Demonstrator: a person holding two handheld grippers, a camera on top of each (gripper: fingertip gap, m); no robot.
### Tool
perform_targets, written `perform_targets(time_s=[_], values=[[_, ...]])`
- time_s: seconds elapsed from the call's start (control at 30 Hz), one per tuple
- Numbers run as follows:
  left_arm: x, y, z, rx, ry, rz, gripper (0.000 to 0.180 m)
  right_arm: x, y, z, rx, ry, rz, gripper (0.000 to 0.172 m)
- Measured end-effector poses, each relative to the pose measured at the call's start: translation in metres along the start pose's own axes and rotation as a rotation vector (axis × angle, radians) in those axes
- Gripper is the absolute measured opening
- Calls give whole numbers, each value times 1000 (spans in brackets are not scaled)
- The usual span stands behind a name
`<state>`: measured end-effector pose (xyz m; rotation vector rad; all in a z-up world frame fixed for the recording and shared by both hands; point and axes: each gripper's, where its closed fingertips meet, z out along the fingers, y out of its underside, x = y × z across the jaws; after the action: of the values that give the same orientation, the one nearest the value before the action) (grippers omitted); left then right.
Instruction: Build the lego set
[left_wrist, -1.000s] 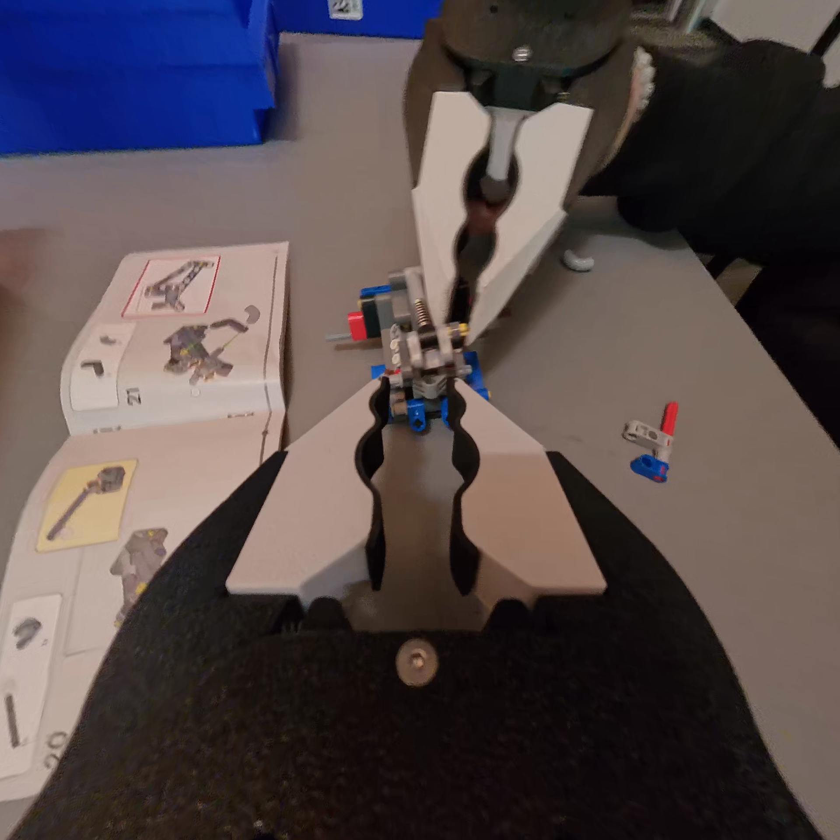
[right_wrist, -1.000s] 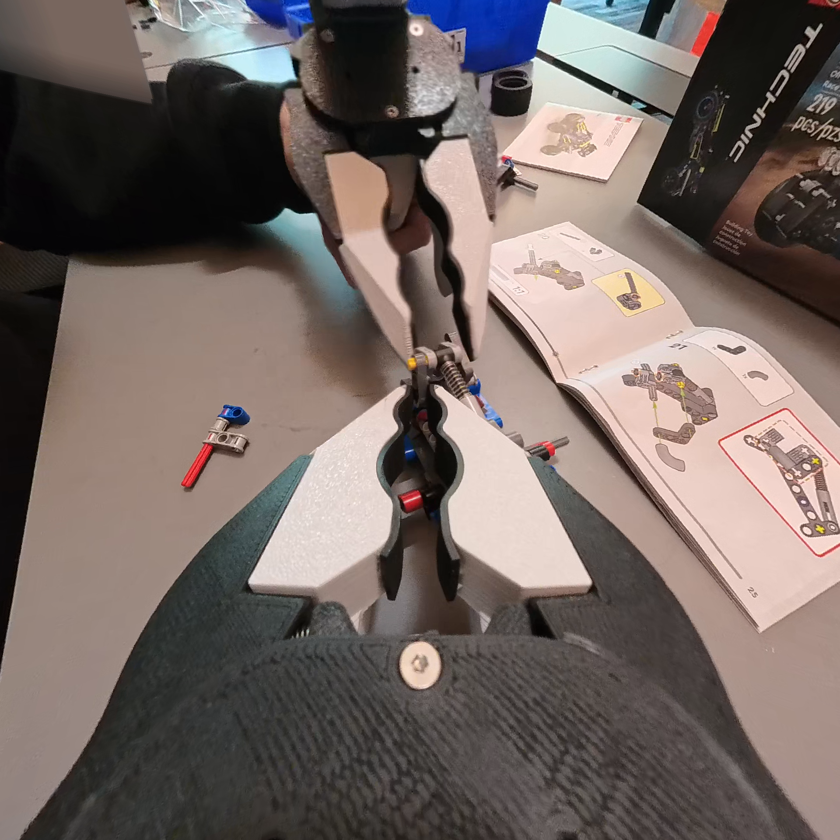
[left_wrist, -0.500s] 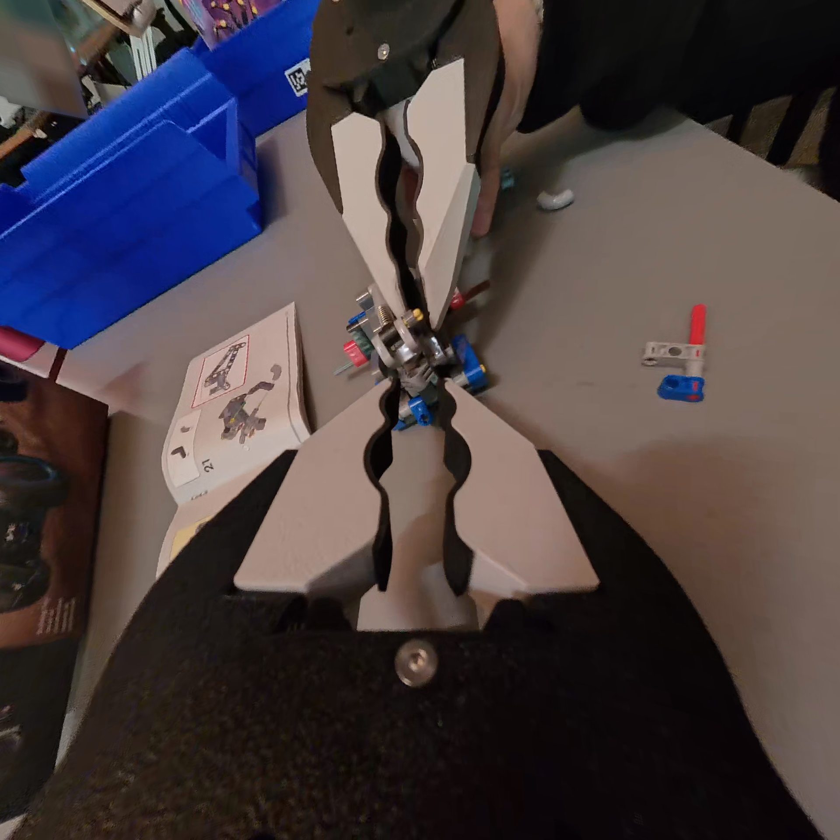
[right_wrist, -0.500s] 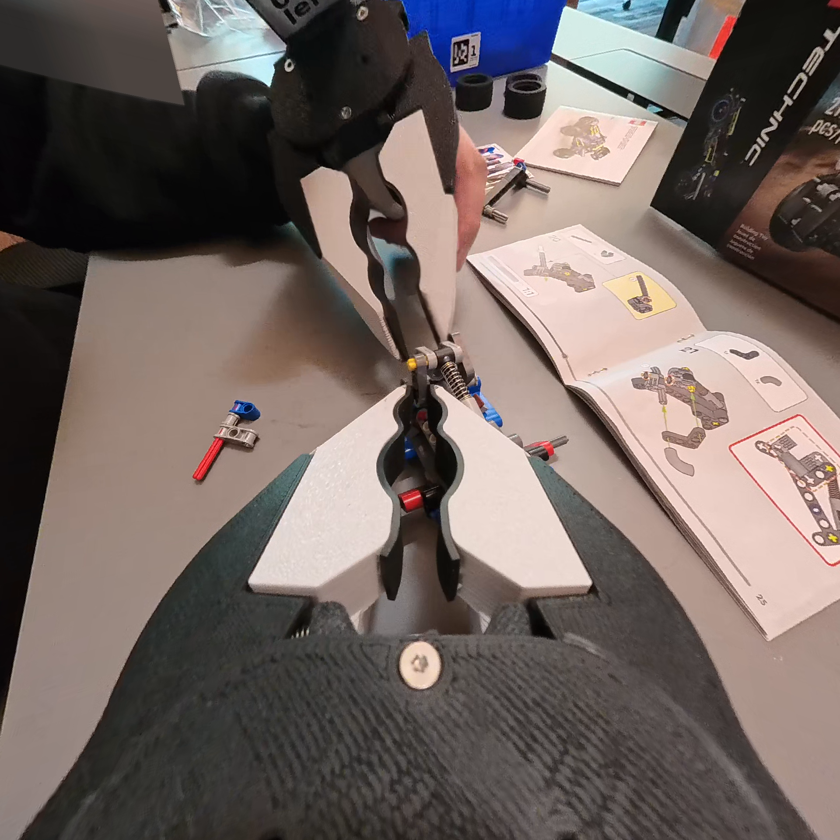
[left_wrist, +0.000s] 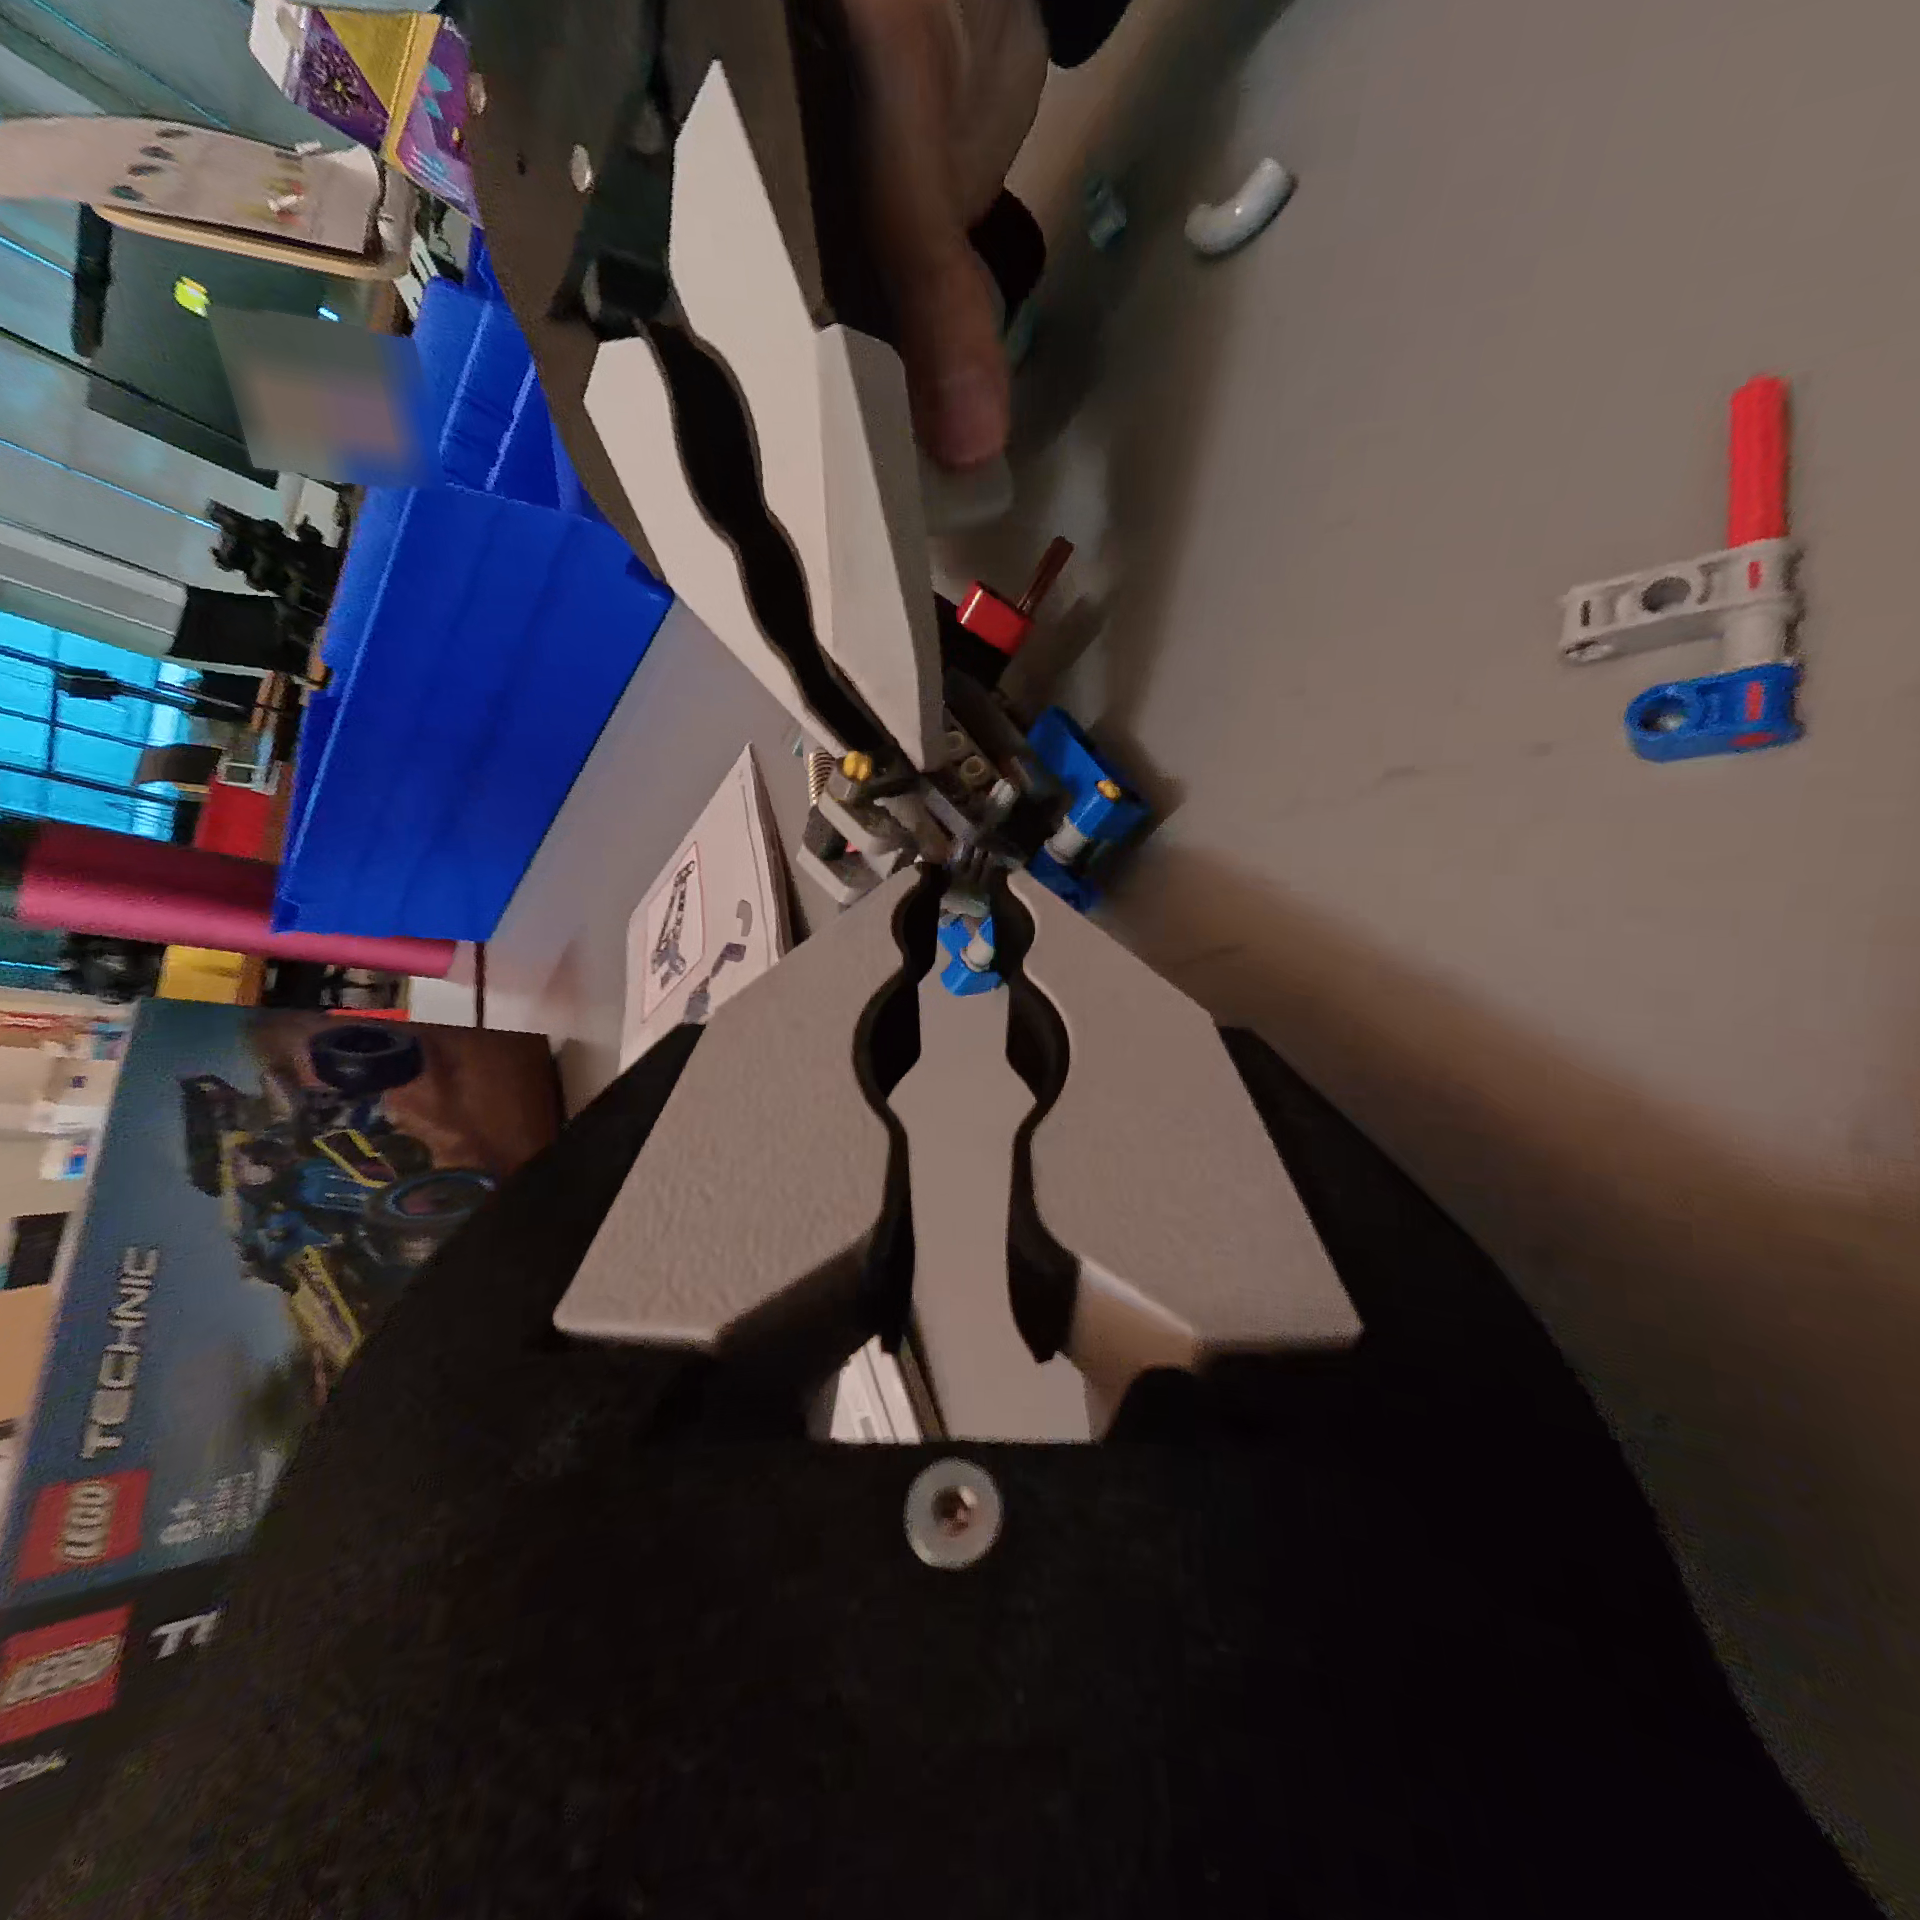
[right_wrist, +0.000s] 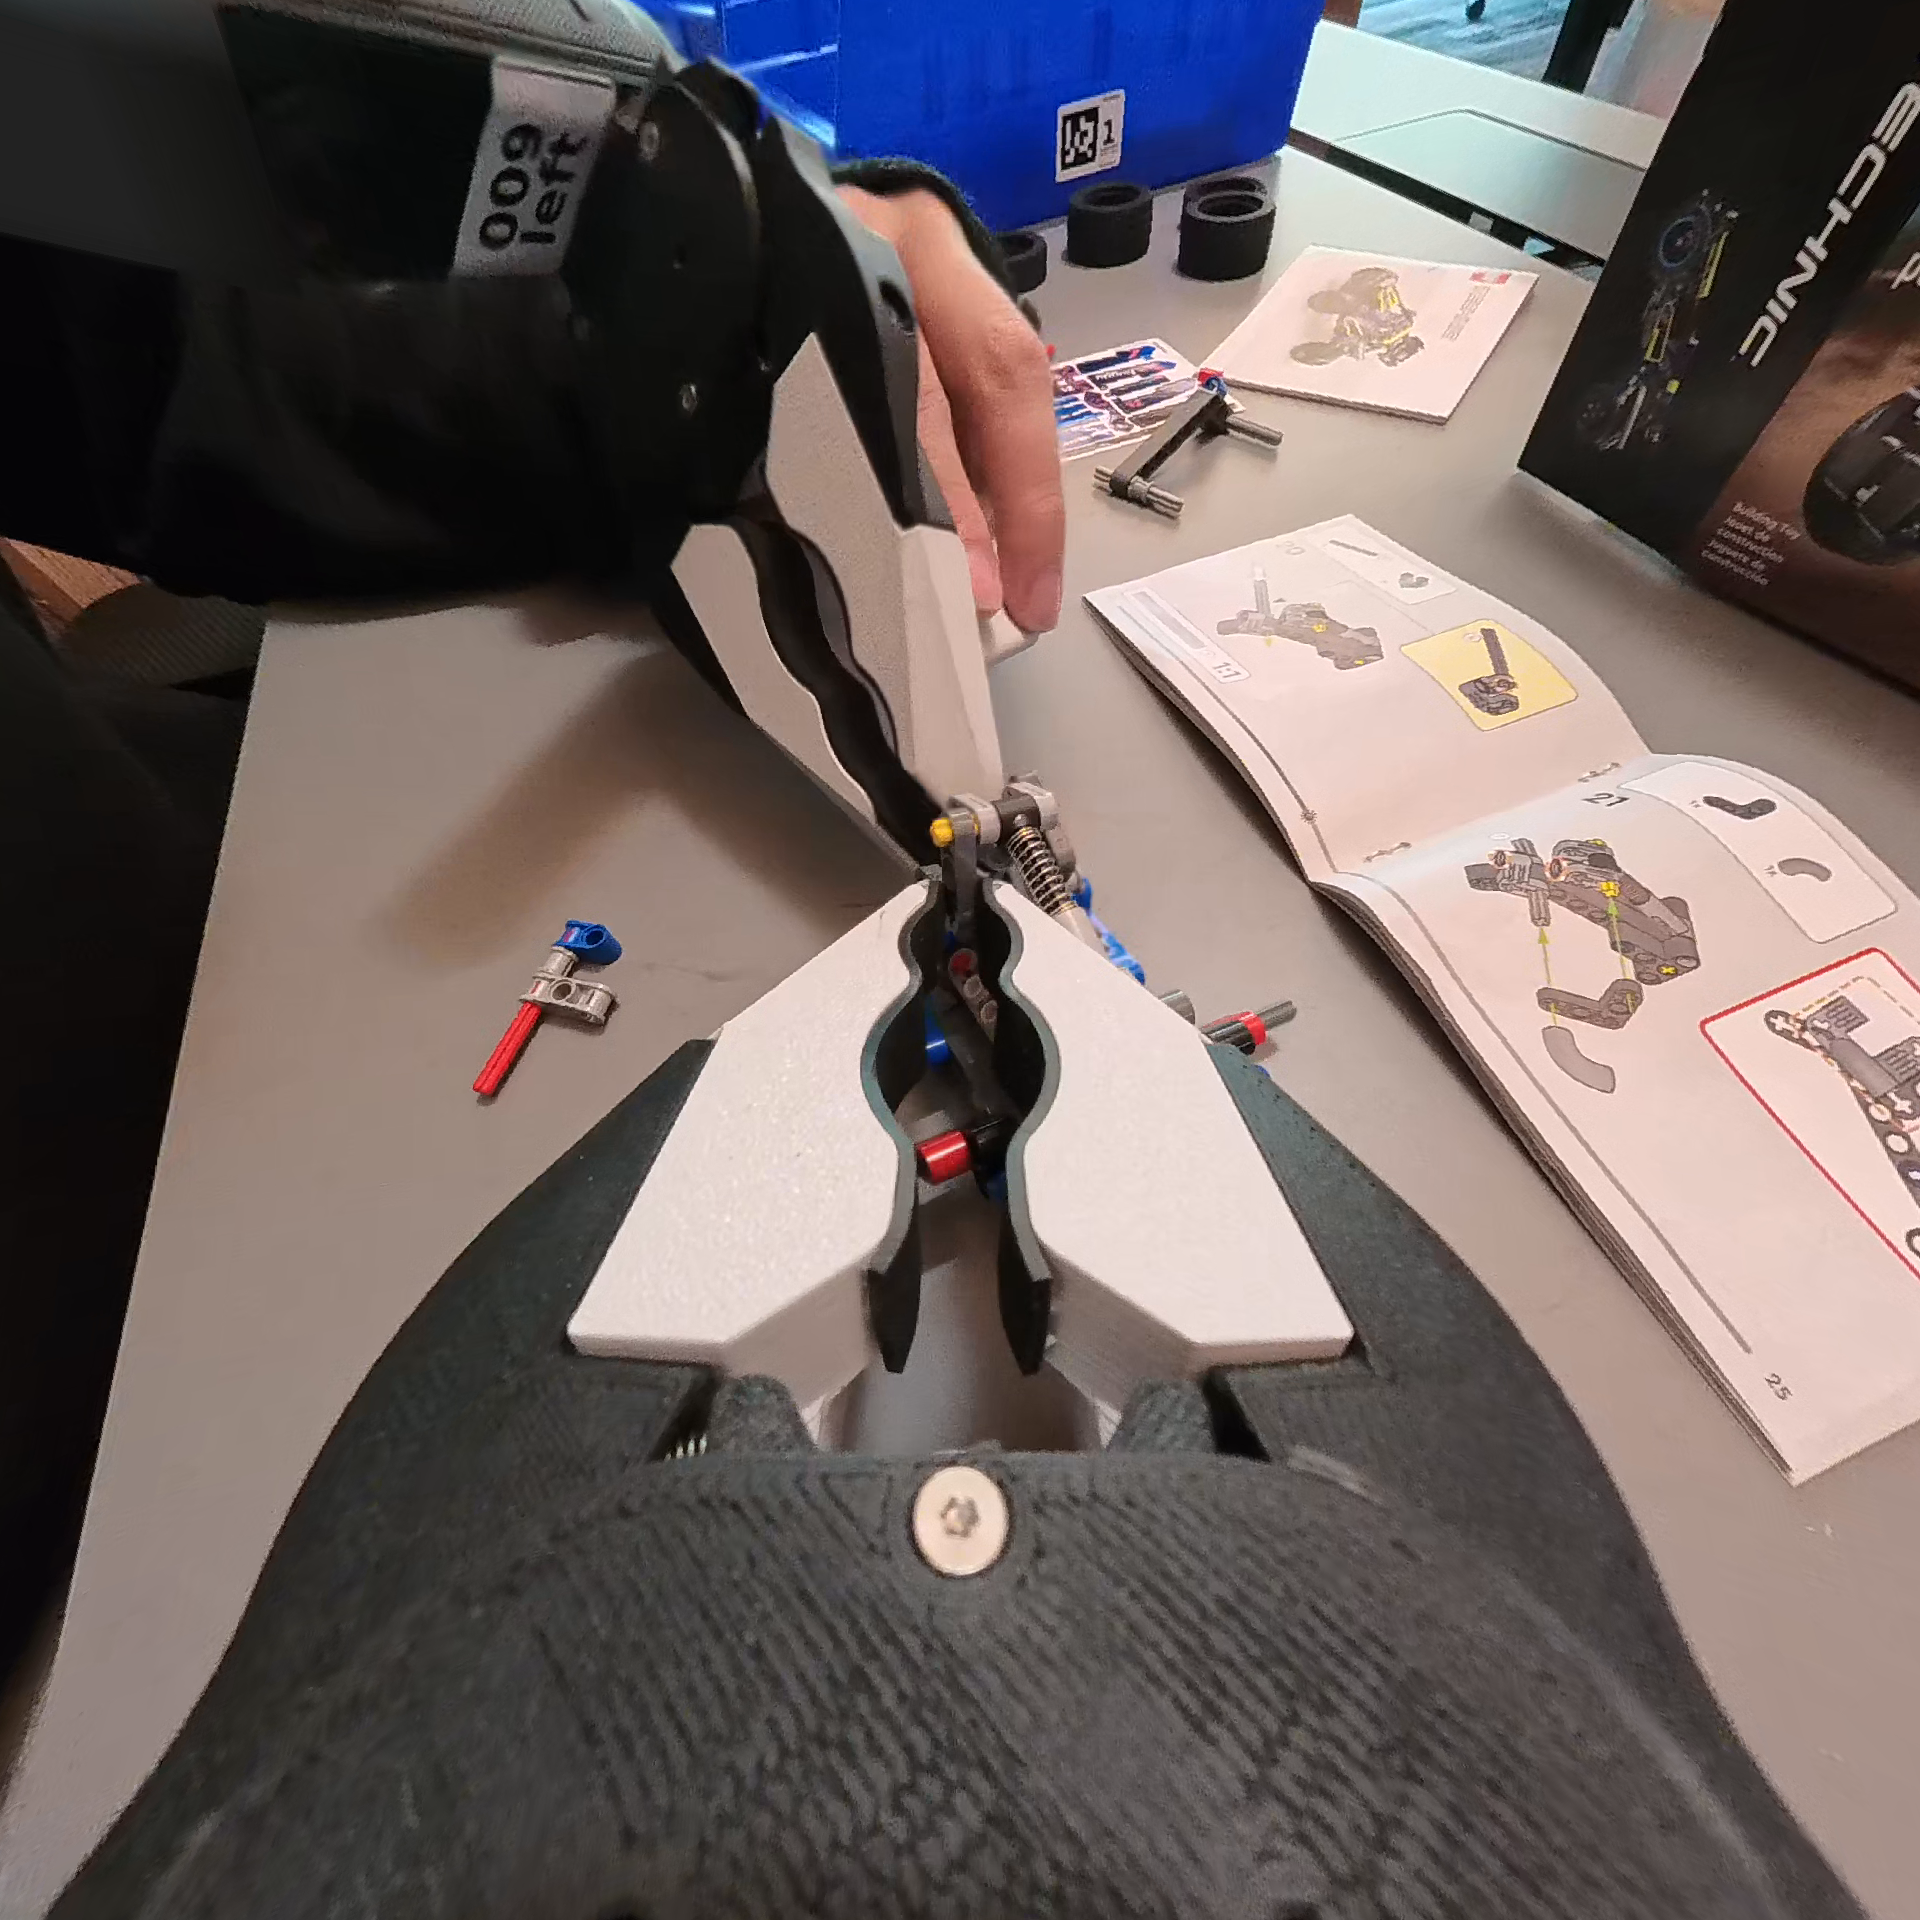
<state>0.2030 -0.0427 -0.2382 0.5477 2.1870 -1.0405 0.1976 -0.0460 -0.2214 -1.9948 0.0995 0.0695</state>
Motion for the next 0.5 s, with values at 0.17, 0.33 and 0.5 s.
perform_targets(time_s=[0.17,0.33,0.5], values=[[-3,4,6,-48,-81,93,5,2,-2,-3,21,7,10,2],[-4,2,11,-116,-116,179,4,2,7,-7,-23,28,-16,2],[-3,-2,15,-112,-108,137,4,0,12,-13,-33,55,-45,3]])
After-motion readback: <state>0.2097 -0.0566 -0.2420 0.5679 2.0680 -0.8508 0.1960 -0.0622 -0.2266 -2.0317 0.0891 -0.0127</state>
